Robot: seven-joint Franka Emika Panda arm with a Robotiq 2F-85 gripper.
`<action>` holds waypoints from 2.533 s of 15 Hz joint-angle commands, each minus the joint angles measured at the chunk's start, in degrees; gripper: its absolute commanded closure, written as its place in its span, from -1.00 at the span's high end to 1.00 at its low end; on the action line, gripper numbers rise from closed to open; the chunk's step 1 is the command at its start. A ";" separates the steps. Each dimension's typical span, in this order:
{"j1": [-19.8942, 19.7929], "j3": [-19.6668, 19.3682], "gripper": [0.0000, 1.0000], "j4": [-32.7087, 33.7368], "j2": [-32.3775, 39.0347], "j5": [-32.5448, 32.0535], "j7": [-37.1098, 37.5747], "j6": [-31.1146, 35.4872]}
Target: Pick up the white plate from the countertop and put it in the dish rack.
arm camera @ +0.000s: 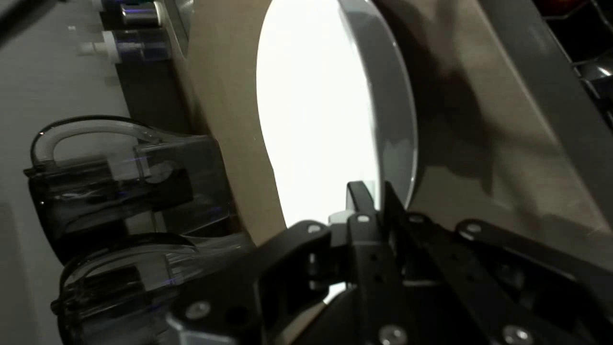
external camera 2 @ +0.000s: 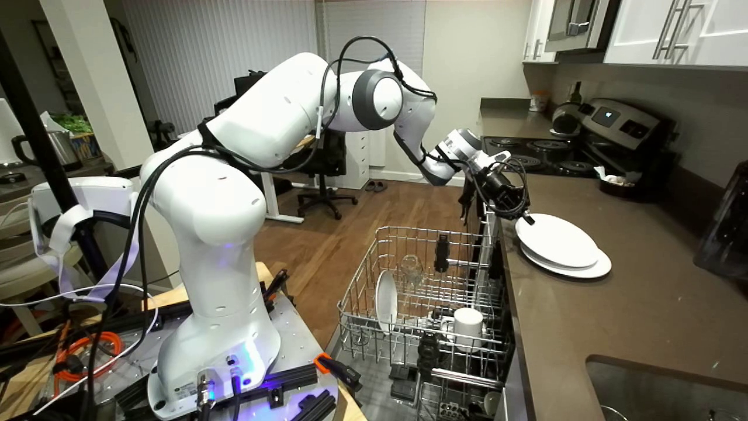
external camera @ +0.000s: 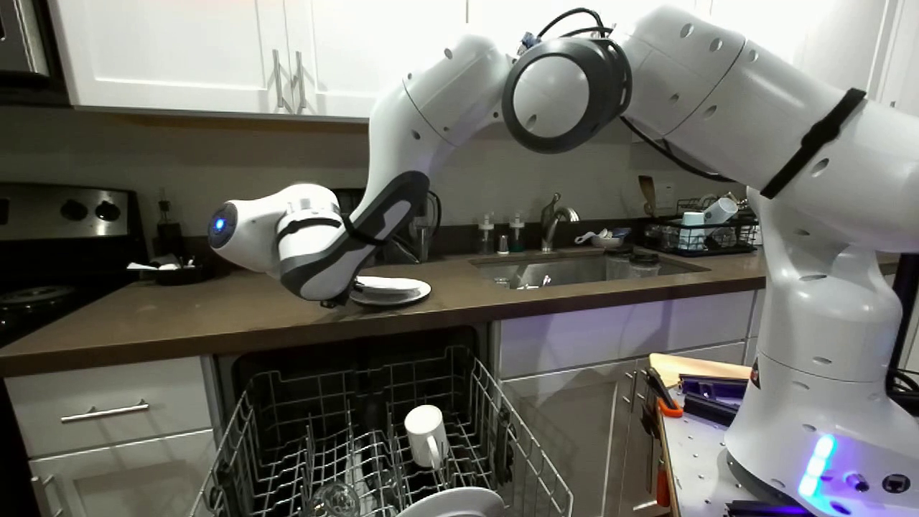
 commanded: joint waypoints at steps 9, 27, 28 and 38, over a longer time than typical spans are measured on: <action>6.30 2.92 -0.87 1.64 -4.46 -0.96 -4.84 -16.15; 7.74 7.56 -0.88 -1.76 -3.79 -0.20 -2.76 -13.83; 8.02 8.03 -0.88 -2.09 -4.05 -0.08 -2.77 -13.79; 9.02 12.06 -0.87 -6.82 -8.29 1.04 -4.02 -11.24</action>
